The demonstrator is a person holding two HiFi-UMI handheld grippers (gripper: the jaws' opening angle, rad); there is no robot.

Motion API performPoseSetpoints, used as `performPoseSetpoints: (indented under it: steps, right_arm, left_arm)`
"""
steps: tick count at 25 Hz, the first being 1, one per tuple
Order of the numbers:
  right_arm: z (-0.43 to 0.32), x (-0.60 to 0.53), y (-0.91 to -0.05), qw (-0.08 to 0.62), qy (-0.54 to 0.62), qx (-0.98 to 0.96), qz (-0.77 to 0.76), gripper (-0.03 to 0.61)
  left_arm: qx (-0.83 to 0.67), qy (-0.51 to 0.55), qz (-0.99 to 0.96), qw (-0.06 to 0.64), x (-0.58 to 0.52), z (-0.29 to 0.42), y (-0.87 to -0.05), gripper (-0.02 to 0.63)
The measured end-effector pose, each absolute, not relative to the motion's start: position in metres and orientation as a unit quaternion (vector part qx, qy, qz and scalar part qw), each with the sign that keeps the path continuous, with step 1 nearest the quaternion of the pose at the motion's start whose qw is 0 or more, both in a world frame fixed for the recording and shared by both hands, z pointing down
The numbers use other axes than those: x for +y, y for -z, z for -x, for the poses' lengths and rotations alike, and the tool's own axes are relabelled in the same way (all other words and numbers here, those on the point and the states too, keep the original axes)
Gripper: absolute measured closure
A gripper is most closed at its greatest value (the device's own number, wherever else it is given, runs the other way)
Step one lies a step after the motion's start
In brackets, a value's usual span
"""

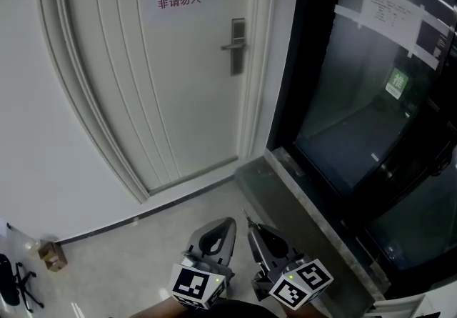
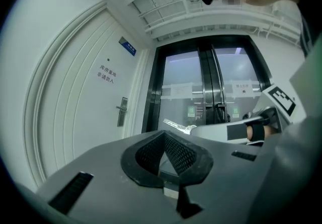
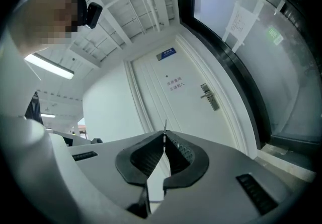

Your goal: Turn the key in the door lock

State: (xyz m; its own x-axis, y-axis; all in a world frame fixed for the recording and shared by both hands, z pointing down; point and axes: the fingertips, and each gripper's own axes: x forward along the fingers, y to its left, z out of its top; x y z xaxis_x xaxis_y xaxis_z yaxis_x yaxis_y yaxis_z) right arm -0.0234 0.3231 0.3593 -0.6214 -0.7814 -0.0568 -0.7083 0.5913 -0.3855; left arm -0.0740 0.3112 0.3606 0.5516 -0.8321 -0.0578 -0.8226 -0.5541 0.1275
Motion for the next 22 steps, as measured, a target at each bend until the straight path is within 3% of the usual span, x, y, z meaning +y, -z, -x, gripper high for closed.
performPoseSetpoints:
  steps: [12,22]
  right_arm:
    - [0.048,0.221,-0.360,0.111,0.173,0.872,0.444,0.558]
    - [0.029,0.139,-0.367,0.112,0.178,0.877,0.432,0.558]
  left_arm:
    - [-0.453,0.064,-0.887,0.057,0.214,0.104,-0.363,0.609]
    - [-0.464,0.060,-0.882,0.057,0.138,0.086,-0.372,0.609]
